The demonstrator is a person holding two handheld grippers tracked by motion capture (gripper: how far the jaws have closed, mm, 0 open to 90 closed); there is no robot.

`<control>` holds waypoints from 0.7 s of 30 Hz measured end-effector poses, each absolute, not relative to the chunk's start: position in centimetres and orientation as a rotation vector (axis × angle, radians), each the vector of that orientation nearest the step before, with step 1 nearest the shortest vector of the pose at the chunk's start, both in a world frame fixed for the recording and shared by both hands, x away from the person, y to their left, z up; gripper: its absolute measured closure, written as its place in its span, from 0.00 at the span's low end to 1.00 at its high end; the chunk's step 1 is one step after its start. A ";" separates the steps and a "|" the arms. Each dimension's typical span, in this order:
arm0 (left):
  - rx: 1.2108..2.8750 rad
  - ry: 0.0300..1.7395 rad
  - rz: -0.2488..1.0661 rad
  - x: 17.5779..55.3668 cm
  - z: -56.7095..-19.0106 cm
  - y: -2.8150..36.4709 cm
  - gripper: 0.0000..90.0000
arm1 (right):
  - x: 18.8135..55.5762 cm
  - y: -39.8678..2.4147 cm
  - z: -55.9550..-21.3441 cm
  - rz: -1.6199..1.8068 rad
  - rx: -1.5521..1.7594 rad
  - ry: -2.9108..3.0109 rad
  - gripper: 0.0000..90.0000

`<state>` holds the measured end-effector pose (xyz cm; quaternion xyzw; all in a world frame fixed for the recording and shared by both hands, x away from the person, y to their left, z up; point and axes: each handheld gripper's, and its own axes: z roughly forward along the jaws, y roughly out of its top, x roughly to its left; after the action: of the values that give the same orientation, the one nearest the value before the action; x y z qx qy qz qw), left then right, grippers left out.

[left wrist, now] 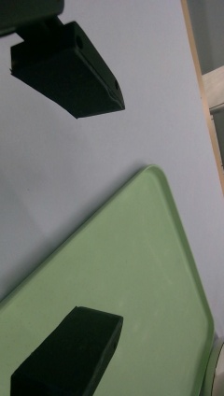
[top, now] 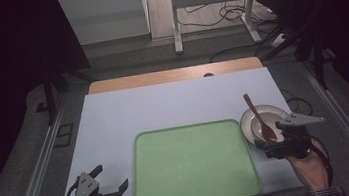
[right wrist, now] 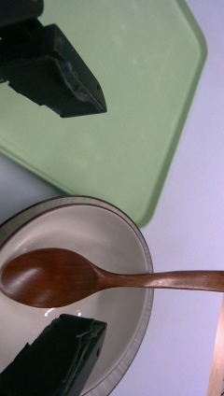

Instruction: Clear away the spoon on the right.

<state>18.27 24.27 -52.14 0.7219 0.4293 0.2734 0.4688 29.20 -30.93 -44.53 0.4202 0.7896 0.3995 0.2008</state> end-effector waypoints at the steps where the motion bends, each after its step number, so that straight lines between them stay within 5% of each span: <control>1: 1.770 1.053 0.670 18.3 -52.1 24.3 0.02 | 29.3 -30.9 -44.5 1.113 1.172 2.206 0.00; 21: 1.781 1.047 0.675 18.3 -52.1 24.2 0.02 | 32.5 -30.0 -43.6 1.091 1.192 2.213 0.00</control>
<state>18.28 24.15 -52.13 0.7253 0.4263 0.2748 0.4655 32.51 -30.05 -43.60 0.4262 0.7915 0.3902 0.1992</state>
